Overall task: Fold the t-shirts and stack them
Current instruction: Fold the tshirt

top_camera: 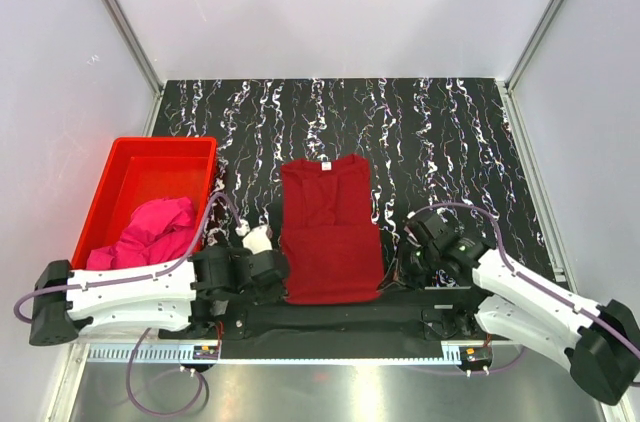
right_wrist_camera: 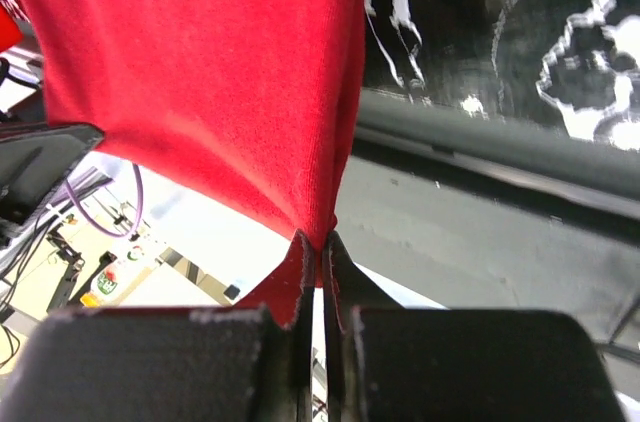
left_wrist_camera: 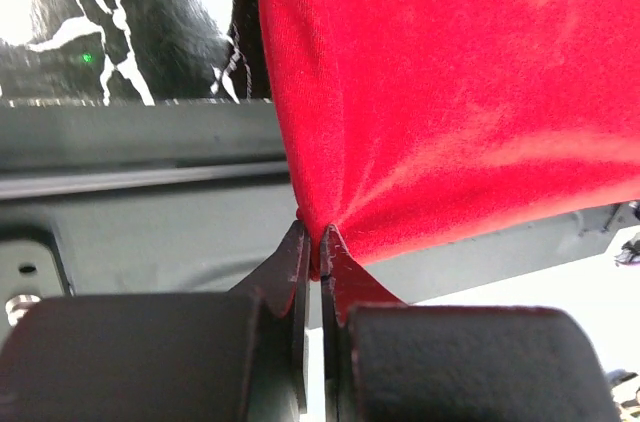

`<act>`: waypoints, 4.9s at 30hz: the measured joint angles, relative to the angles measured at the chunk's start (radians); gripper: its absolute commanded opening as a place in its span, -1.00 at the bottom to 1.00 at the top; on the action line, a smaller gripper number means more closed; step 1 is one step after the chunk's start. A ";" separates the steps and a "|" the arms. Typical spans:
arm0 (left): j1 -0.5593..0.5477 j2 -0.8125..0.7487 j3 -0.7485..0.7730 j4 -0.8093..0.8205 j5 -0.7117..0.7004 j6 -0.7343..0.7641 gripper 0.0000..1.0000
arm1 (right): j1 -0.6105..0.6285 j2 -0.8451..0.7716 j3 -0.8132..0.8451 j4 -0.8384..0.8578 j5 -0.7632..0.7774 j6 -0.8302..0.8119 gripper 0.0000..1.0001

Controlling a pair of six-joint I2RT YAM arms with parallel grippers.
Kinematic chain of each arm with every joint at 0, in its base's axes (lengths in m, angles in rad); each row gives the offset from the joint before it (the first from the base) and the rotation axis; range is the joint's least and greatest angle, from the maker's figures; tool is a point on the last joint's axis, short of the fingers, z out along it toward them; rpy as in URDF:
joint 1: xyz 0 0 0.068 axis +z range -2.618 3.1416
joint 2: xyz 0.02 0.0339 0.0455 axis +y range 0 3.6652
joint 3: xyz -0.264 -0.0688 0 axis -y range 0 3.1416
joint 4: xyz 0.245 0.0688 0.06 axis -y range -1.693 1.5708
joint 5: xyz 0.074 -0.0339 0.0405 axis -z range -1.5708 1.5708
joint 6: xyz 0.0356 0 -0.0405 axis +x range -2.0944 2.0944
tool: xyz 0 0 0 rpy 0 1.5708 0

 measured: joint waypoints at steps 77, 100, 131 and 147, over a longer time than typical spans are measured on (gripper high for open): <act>0.971 1.296 1.347 0.031 0.343 0.894 -0.04 | -0.548 1.345 1.351 -0.229 -0.170 -0.380 0.06; 0.966 1.010 0.831 0.398 0.542 0.896 -0.58 | -0.489 1.260 1.044 0.347 -0.365 -0.268 -0.81; 0.940 0.887 0.629 0.357 0.415 0.961 -0.30 | -0.314 1.216 1.072 0.152 -0.381 -0.441 -0.32; 0.924 0.857 0.613 0.286 0.378 0.960 -0.28 | -0.315 1.251 0.992 0.035 -0.376 -0.536 -0.47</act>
